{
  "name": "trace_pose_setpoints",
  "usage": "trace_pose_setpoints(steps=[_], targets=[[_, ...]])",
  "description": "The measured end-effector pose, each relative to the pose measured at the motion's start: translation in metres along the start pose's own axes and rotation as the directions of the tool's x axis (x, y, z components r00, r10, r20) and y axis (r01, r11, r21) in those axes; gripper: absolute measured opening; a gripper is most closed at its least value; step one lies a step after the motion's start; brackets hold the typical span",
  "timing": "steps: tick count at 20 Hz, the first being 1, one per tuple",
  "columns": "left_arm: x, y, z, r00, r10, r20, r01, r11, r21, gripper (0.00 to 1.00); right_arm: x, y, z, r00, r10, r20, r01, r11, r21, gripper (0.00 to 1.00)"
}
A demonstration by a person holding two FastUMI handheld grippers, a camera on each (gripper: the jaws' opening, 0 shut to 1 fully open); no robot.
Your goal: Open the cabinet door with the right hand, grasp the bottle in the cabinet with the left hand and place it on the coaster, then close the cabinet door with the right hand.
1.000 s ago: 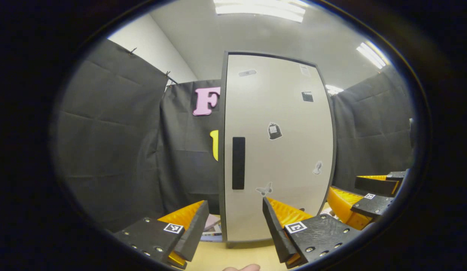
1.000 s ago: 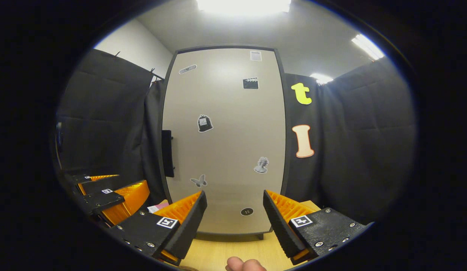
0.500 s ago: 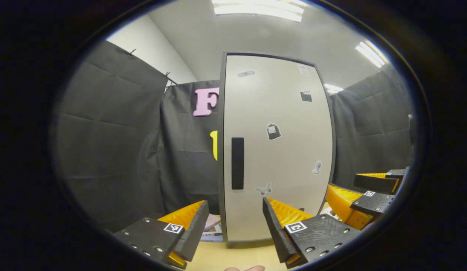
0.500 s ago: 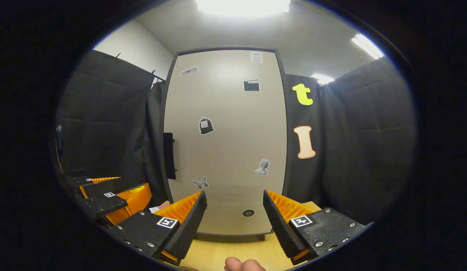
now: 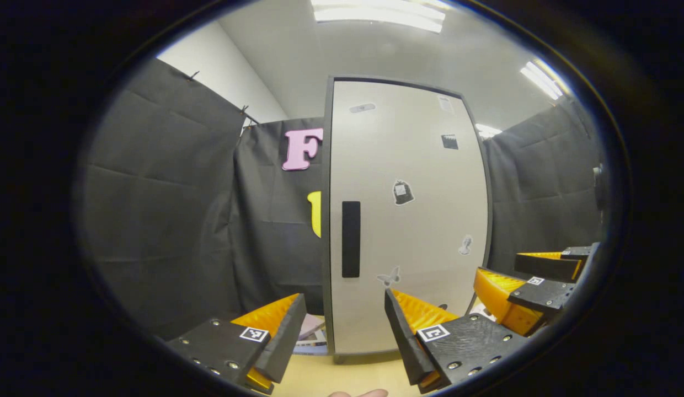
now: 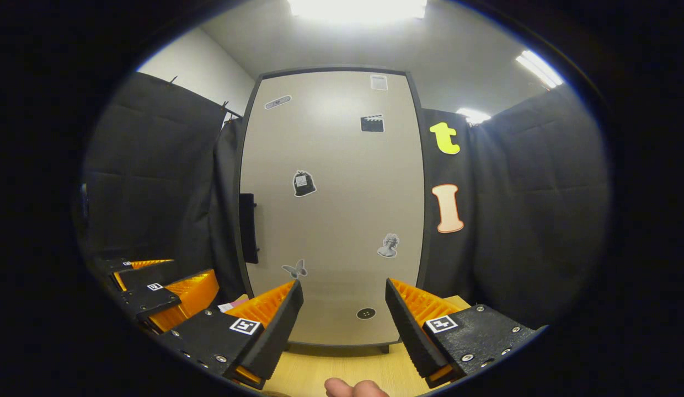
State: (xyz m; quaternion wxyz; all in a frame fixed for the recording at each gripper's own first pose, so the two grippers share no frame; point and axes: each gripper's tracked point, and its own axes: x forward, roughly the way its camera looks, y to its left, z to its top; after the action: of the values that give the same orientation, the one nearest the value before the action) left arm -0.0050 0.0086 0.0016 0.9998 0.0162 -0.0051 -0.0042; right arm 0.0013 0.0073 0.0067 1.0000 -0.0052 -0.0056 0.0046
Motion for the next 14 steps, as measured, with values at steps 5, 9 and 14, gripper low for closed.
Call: trace_pose_setpoints(steps=[5, 9, 14], targets=[[-0.010, 0.018, -0.006, 1.000, 0.007, 0.000, -0.007, 1.000, 0.021, 0.82, 0.022, 0.016, 0.010, 1.000, 0.026, 0.010, -0.026, 1.000, -0.010, 0.93], [-0.026, 0.038, -0.021, 1.000, 0.025, -0.017, -0.025, 0.999, 0.038, 0.83, 0.044, 0.040, 0.021, 0.998, 0.066, 0.025, -0.065, 0.998, -0.018, 0.93], [-0.045, 0.070, -0.041, 0.998, 0.060, -0.037, -0.059, 0.998, 0.025, 0.82, 0.069, 0.076, 0.040, 0.991, 0.118, 0.063, -0.116, 0.993, -0.037, 0.93]])
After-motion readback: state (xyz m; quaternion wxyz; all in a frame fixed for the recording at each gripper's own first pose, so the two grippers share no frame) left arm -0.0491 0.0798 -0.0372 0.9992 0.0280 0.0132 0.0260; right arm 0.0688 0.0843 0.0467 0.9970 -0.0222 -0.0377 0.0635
